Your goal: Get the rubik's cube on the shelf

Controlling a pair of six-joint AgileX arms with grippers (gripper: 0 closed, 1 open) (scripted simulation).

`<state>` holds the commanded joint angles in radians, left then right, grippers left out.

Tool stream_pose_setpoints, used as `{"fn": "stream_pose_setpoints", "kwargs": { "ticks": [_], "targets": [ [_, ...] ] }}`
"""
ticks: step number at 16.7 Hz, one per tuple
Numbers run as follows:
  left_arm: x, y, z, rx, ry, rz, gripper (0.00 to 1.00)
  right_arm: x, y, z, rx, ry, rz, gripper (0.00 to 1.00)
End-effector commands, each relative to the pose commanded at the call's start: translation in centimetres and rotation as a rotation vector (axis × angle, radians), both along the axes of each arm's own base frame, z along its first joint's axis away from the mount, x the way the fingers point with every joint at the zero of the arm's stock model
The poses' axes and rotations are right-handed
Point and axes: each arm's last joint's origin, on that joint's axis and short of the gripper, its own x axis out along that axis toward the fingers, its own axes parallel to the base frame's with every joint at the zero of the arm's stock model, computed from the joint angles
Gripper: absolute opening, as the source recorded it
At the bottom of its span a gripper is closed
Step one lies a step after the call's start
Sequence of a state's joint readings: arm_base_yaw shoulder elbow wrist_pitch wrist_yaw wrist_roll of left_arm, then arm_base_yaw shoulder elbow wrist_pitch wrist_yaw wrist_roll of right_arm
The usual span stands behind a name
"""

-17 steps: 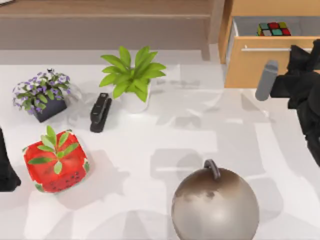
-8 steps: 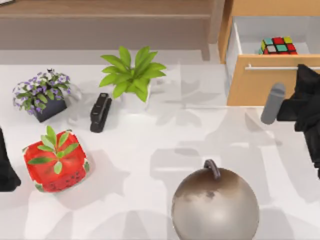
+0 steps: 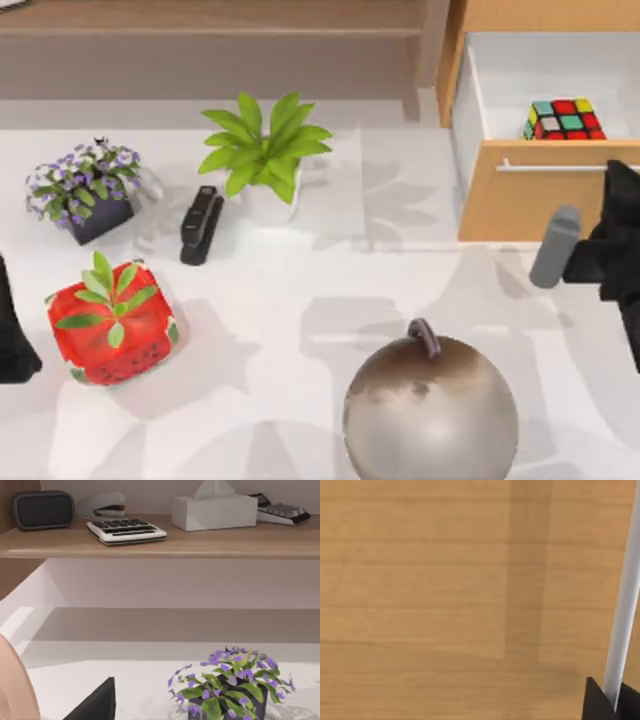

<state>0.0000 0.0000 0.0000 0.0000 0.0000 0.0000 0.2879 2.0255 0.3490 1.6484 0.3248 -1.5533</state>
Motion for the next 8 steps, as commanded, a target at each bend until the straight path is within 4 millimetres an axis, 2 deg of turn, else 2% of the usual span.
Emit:
{"fn": "stream_pose_setpoints", "kwargs": {
  "ticks": [3,7,8],
  "targets": [
    [0.0,0.0,0.0,0.0,0.0,0.0,1.0,-1.9,0.0,0.3,0.004,-0.011,0.0,0.0],
    [0.0,0.0,0.0,0.0,0.0,0.0,1.0,-2.0,0.0,0.3,0.006,-0.014,0.0,0.0],
    [0.0,0.0,0.0,0.0,0.0,0.0,1.0,-2.0,0.0,0.3,0.006,-0.014,0.0,0.08]
  ]
}}
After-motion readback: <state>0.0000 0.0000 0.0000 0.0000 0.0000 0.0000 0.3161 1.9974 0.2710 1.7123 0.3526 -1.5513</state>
